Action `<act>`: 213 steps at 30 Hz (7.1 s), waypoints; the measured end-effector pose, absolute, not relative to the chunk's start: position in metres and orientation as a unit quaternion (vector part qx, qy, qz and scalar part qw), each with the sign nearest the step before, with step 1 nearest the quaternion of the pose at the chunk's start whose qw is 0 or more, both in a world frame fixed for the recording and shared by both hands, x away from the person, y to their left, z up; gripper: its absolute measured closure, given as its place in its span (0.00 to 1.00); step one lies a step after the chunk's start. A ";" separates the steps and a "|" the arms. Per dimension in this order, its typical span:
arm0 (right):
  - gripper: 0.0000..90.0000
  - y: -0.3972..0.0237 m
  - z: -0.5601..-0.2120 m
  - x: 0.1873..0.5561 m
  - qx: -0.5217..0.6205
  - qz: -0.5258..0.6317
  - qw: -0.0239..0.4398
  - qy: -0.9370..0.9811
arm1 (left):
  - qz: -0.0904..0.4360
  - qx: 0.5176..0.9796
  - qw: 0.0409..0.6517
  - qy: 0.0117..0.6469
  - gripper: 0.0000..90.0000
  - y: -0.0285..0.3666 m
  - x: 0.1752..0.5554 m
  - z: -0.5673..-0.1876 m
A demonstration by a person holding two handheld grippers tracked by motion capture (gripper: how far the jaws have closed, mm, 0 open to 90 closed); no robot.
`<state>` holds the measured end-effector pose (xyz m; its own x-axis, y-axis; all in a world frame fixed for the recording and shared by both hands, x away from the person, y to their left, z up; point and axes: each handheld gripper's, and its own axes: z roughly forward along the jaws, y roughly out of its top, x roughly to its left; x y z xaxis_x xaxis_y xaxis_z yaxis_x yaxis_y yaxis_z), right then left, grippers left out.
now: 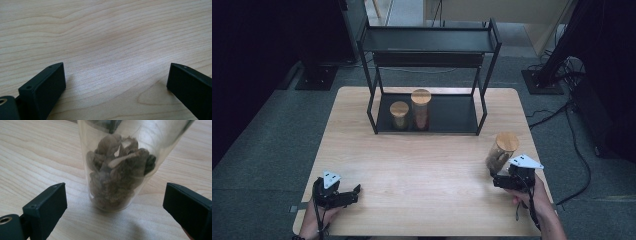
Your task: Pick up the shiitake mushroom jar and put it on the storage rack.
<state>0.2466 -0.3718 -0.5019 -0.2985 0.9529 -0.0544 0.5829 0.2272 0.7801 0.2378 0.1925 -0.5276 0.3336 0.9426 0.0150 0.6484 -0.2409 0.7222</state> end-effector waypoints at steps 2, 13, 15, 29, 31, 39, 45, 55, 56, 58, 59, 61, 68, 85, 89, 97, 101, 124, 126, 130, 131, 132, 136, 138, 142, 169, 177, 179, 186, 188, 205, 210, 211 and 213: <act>0.06 -0.372 -0.500 0.248 0.524 0.335 0.278 0.732 | 0.232 0.753 0.316 0.528 0.02 0.193 0.238 -0.528; 0.10 -0.368 -0.487 0.259 0.519 0.343 0.284 0.730 | 0.232 0.753 0.316 0.528 0.02 0.193 0.238 -0.528; 0.11 -0.367 -0.485 0.261 0.519 0.344 0.285 0.729 | 0.232 0.753 0.317 0.528 0.02 0.193 0.238 -0.528; 0.24 -0.360 -0.480 0.273 0.529 0.338 0.294 0.720 | 0.231 0.754 0.317 0.527 0.03 0.192 0.238 -0.528; 0.24 -0.359 -0.480 0.275 0.530 0.337 0.295 0.720 | 0.231 0.754 0.318 0.526 0.03 0.192 0.238 -0.528; 0.25 -0.353 -0.479 0.280 0.529 0.336 0.289 0.724 | 0.231 0.754 0.319 0.527 0.03 0.192 0.238 -0.528; 0.26 -0.349 -0.479 0.281 0.526 0.341 0.285 0.726 | 0.231 0.754 0.318 0.526 0.03 0.192 0.238 -0.528; 0.27 -0.338 -0.477 0.286 0.524 0.348 0.275 0.727 | 0.231 0.754 0.318 0.526 0.03 0.192 0.238 -0.528; 0.27 -0.336 -0.477 0.287 0.522 0.349 0.276 0.728 | 0.231 0.754 0.318 0.526 0.03 0.192 0.238 -0.528; 0.28 -0.332 -0.476 0.288 0.522 0.348 0.275 0.729 | 0.231 0.755 0.318 0.525 0.03 0.192 0.238 -0.528; 0.28 -0.331 -0.476 0.289 0.521 0.348 0.275 0.729 | 0.231 0.754 0.319 0.526 0.03 0.192 0.238 -0.528; 0.28 -0.326 -0.476 0.291 0.521 0.348 0.274 0.730 | 0.231 0.755 0.319 0.525 0.03 0.192 0.238 -0.528; 0.28 -0.309 -0.475 0.297 0.512 0.350 0.269 0.737 | 0.231 0.755 0.319 0.525 0.03 0.192 0.238 -0.528; 0.28 -0.285 -0.465 0.319 0.501 0.351 0.267 0.745 | 0.230 0.755 0.320 0.525 0.03 0.192 0.237 -0.528; 0.28 -0.280 -0.461 0.323 0.498 0.353 0.266 0.746 | 0.230 0.755 0.320 0.525 0.03 0.192 0.237 -0.528; 0.28 -0.272 -0.454 0.333 0.495 0.355 0.266 0.747 | 0.229 0.755 0.320 0.525 0.03 0.192 0.237 -0.527; 0.28 -0.269 -0.452 0.340 0.495 0.357 0.266 0.746 | 0.229 0.755 0.319 0.525 0.03 0.192 0.237 -0.527; 0.28 -0.251 -0.447 0.378 0.504 0.354 0.259 0.744 | 0.228 0.755 0.321 0.525 0.03 0.193 0.237 -0.527; 0.28 -0.250 -0.447 0.382 0.505 0.354 0.258 0.744 | 0.228 0.754 0.322 0.525 0.03 0.193 0.237 -0.527; 0.28 -0.249 -0.447 0.388 0.506 0.353 0.257 0.744 | 0.228 0.754 0.322 0.525 0.03 0.193 0.237 -0.527; 0.28 -0.249 -0.447 0.389 0.507 0.353 0.256 0.744 | 0.228 0.754 0.322 0.525 0.03 0.193 0.237 -0.527; 0.28 -0.248 -0.447 0.390 0.507 0.353 0.257 0.743 | 0.227 0.754 0.322 0.525 0.03 0.193 0.237 -0.527; 0.28 -0.247 -0.447 0.395 0.508 0.353 0.257 0.743 | 0.227 0.755 0.322 0.525 0.03 0.194 0.237 -0.527; 0.28 -0.246 -0.446 0.398 0.509 0.352 0.257 0.743 | 0.227 0.755 0.322 0.525 0.03 0.194 0.237 -0.527; 0.28 -0.243 -0.444 0.403 0.508 0.351 0.258 0.743 | 0.226 0.754 0.323 0.525 0.03 0.194 0.237 -0.527; 0.28 -0.231 -0.448 0.443 0.519 0.342 0.255 0.740 | 0.224 0.750 0.328 0.529 0.03 0.195 0.237 -0.527; 0.28 -0.229 -0.452 0.449 0.520 0.340 0.254 0.741 | 0.224 0.751 0.328 0.528 0.03 0.195 0.237 -0.527; 0.28 -0.229 -0.454 0.449 0.521 0.338 0.254 0.741 | 0.224 0.751 0.328 0.528 0.03 0.195 0.237 -0.527; 0.28 -0.229 -0.457 0.449 0.526 0.343 0.252 0.737 | 0.225 0.752 0.326 0.527 0.03 0.195 0.237 -0.527; 0.28 -0.231 -0.458 0.448 0.528 0.345 0.248 0.735 | 0.225 0.752 0.326 0.527 0.03 0.195 0.237 -0.527; 0.05 -0.233 -0.468 0.424 0.505 0.346 0.230 0.756 | 0.227 0.754 0.323 0.526 0.03 0.194 0.237 -0.527; 0.01 -0.235 -0.470 0.415 0.499 0.351 0.224 0.760 | 0.227 0.754 0.322 0.525 0.03 0.194 0.237 -0.527; 0.00 -0.235 -0.471 0.413 0.496 0.351 0.224 0.762 | 0.227 0.754 0.322 0.525 0.03 0.194 0.237 -0.527; 0.00 -0.234 -0.472 0.409 0.492 0.351 0.223 0.765 | 0.228 0.756 0.320 0.523 0.03 0.193 0.237 -0.527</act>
